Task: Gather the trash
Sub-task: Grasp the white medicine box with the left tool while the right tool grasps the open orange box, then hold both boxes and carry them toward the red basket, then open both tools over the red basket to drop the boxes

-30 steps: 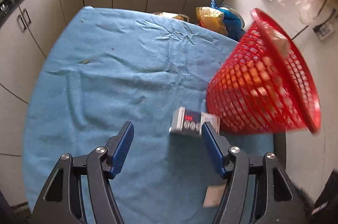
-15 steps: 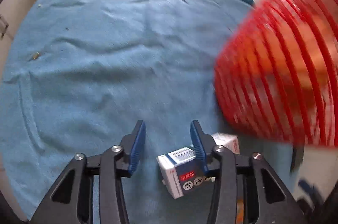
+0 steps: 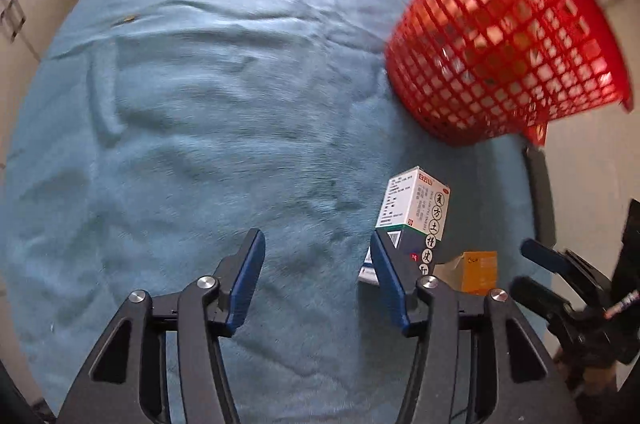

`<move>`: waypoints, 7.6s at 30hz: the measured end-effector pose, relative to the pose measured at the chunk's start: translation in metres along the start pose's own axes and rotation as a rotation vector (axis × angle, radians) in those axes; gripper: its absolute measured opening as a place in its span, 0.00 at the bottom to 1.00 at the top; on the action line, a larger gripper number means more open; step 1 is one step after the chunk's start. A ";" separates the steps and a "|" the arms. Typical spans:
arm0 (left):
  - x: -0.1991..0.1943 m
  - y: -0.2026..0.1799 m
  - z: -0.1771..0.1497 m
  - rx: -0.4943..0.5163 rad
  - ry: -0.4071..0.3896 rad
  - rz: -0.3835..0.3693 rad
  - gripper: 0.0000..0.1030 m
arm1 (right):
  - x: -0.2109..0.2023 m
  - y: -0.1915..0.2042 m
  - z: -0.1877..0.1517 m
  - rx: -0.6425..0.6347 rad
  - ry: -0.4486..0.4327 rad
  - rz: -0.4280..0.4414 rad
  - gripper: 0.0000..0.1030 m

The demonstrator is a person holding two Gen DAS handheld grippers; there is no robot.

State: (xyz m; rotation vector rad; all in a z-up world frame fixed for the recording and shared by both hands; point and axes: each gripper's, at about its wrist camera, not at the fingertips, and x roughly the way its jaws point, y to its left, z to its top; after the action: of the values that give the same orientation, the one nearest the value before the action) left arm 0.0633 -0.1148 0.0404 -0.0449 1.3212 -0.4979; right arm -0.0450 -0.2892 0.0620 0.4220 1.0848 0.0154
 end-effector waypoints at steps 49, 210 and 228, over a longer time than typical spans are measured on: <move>-0.023 -0.050 -0.048 0.182 -0.048 0.137 0.36 | 0.011 0.003 -0.070 -0.021 0.104 -0.153 0.61; -0.170 -0.049 -0.044 0.154 -0.285 0.178 0.32 | -0.111 0.054 -0.010 0.045 -0.254 0.031 0.45; -0.155 -0.158 0.116 0.200 -0.377 -0.093 0.32 | -0.142 -0.010 0.129 0.070 -0.428 0.076 0.45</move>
State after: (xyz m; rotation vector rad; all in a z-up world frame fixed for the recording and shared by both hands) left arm 0.0960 -0.2268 0.2615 -0.0328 0.8994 -0.6640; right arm -0.0036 -0.3712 0.2303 0.5026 0.6491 -0.0446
